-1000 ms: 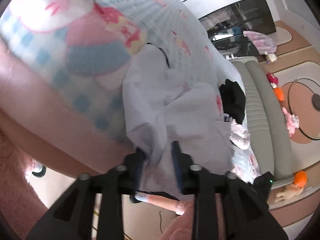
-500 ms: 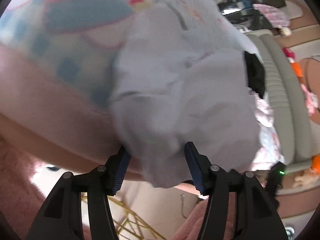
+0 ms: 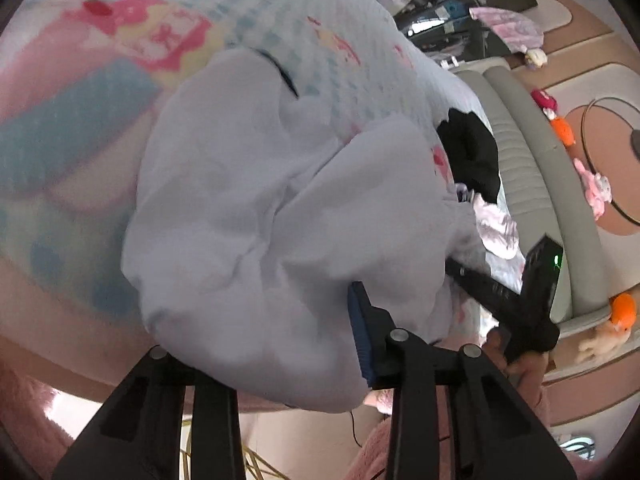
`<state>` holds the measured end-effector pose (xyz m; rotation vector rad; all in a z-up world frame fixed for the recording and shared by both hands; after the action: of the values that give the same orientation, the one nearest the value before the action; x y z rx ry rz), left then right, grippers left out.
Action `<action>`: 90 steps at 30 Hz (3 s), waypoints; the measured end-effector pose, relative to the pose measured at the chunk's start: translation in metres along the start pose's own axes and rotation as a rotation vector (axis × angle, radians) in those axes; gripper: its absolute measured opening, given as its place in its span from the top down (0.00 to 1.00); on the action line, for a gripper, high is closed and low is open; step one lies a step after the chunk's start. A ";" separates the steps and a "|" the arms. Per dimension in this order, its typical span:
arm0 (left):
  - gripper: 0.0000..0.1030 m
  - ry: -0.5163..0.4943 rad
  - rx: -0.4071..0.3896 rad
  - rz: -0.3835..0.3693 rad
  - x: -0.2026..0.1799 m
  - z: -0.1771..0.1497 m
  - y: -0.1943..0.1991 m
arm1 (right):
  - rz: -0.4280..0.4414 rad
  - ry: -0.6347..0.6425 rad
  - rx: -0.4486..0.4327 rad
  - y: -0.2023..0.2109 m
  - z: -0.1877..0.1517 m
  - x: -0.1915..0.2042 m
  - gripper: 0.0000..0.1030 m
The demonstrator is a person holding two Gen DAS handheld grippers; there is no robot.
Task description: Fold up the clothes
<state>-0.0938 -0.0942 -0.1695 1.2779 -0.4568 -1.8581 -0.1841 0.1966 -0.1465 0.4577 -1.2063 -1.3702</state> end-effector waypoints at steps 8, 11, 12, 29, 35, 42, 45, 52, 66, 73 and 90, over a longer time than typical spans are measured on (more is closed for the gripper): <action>0.58 0.028 -0.036 -0.020 -0.009 0.020 0.002 | 0.061 0.094 -0.092 0.018 0.046 0.062 0.69; 0.58 0.057 -0.040 -0.019 -0.002 0.001 0.006 | 0.017 0.030 -0.010 0.010 0.013 0.022 0.67; 0.57 0.053 -0.040 -0.029 -0.001 -0.005 0.009 | 0.014 0.000 0.013 0.009 0.000 0.007 0.67; 0.62 -0.132 0.149 0.031 -0.013 -0.035 -0.014 | 0.004 0.056 0.109 0.007 -0.059 -0.007 0.58; 0.63 -0.074 -0.002 0.002 -0.006 -0.017 0.008 | -0.009 0.117 0.060 0.017 -0.044 0.030 0.54; 0.51 -0.067 -0.001 -0.144 -0.014 -0.021 0.029 | -0.080 0.159 0.039 0.047 -0.056 0.012 0.45; 0.47 -0.068 0.000 -0.179 -0.021 -0.020 0.031 | -0.093 0.140 0.057 0.044 -0.062 -0.008 0.43; 0.47 -0.007 0.027 -0.251 -0.016 -0.019 0.006 | -0.029 0.071 0.053 0.041 -0.059 -0.018 0.42; 0.80 -0.026 -0.312 -0.015 -0.034 0.045 0.044 | 0.232 0.032 0.004 0.049 -0.050 -0.002 0.84; 0.39 0.051 -0.071 -0.183 -0.010 0.036 0.012 | 0.404 -0.054 -0.021 0.093 -0.043 -0.001 0.77; 0.66 -0.144 -0.079 -0.127 -0.060 0.026 0.010 | 0.192 -0.034 -0.008 0.047 -0.052 -0.015 0.70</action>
<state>-0.1038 -0.0567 -0.1162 1.1483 -0.3813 -2.0628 -0.1142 0.2017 -0.1332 0.3055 -1.2385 -1.2223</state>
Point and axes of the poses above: each gripper's, at about its wrist camera, not at the fingertips, and y roughly against the way its jaws point, x to its left, z to its top, the point moved 3 cm from there along -y, roughly the way its jaws point, and after that the axes turned 10 degrees about -y, right-handed, at the moved point
